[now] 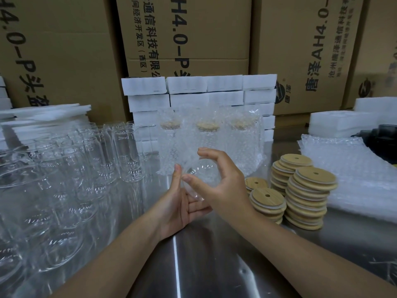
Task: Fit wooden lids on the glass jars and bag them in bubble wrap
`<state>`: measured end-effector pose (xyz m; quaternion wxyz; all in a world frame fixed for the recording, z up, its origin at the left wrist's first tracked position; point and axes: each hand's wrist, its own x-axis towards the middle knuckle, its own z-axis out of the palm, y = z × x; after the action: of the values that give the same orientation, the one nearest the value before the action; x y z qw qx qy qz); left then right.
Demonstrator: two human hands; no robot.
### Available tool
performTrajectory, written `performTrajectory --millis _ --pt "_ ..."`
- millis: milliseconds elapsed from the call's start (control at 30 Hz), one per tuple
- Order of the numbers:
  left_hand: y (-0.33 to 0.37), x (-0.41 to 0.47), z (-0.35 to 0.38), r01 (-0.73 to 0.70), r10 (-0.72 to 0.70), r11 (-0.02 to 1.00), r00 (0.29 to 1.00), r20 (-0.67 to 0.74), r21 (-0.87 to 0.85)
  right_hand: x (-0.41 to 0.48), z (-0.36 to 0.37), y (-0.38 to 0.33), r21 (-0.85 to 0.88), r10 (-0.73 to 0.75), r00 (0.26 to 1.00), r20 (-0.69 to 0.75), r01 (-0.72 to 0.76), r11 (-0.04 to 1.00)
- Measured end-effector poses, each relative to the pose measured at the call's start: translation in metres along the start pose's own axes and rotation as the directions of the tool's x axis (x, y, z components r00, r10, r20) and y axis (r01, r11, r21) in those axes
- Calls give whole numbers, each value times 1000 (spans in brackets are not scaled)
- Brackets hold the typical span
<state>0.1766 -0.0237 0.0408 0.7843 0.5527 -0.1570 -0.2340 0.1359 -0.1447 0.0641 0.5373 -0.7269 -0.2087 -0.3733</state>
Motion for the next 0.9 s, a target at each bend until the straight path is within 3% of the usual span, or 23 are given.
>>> performTrajectory --millis 300,633,900 --pt "1 -1 -1 1 4 997 998 -59 73 1 -1 2 -4 5 1000 1 -5 1000" --pt "0 -1 -2 14 -14 996 1000 -4 92 2 -1 -2 19 30 999 12 -30 999" --pt "2 -3 0 40 -39 996 999 -21 83 3 -1 2 -33 -43 999 4 43 999"
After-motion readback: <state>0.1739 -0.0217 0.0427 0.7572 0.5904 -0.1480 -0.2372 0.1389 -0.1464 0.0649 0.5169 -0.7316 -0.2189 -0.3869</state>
